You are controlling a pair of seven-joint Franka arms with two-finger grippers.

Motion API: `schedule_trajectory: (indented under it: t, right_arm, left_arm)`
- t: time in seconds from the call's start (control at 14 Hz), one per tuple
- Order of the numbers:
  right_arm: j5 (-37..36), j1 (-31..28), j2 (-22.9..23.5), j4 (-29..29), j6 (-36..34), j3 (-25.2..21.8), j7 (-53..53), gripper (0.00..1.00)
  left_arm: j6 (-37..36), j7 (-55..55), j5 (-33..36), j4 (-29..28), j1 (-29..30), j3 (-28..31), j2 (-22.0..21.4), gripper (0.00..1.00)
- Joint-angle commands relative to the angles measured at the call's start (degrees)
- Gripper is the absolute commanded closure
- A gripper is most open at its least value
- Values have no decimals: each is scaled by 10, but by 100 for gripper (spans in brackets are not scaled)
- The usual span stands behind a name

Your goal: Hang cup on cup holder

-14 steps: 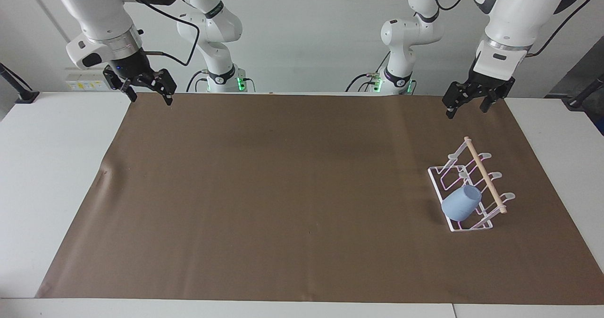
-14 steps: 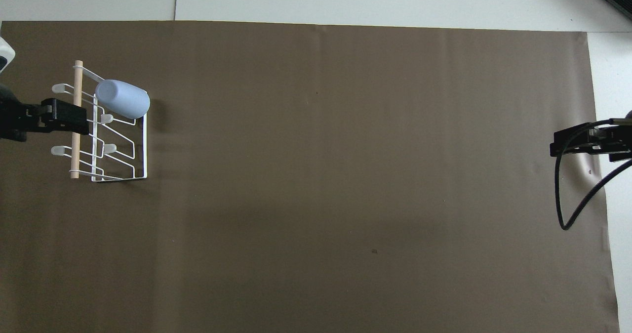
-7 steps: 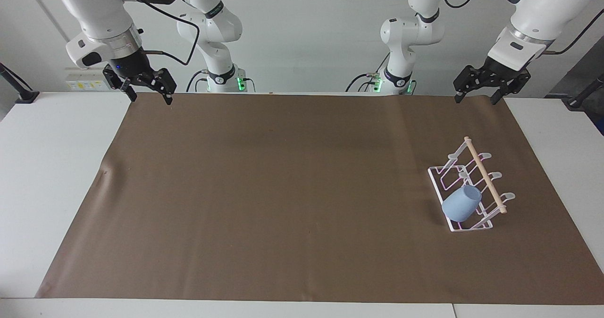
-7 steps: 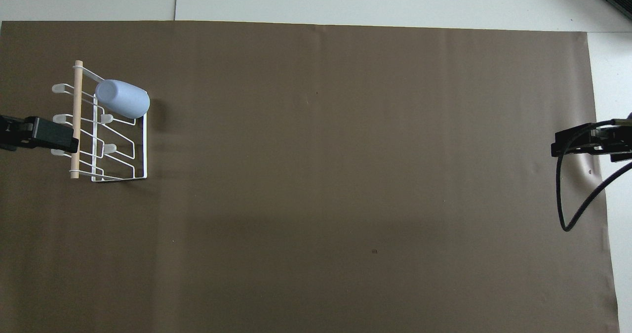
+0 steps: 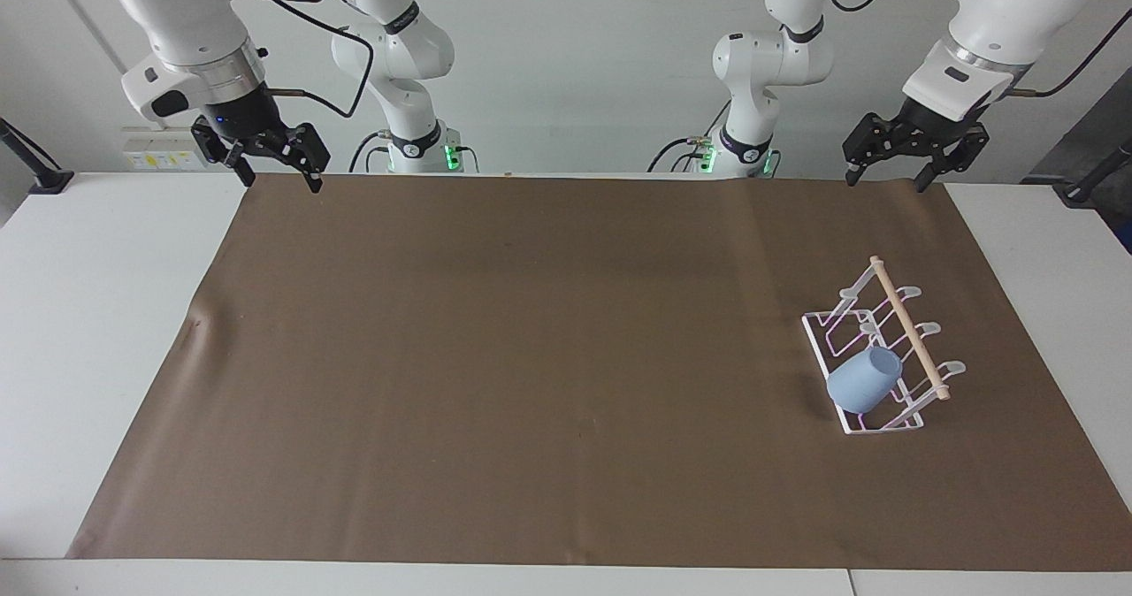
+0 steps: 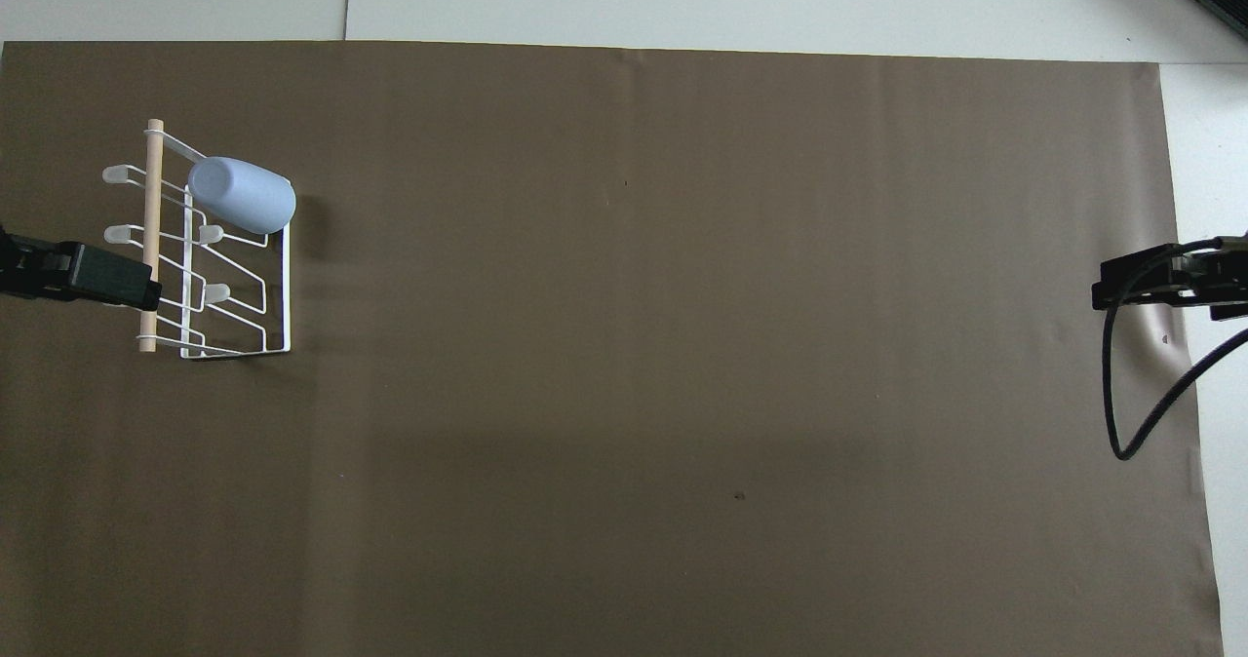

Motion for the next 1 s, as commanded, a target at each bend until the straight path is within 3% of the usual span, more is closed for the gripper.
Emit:
schedule_trajectory:
  t: [0.0,0.93]
  right_arm:
    - [9,-3,-10,-8,-6,2,5,0]
    - [9,-3,-10,-8,-10,2,6,0]
  left_arm:
    - [-20,7,-1,-8,-8,7,-5,0]
    - [-15,15,7,-15,-11,12,-10,0]
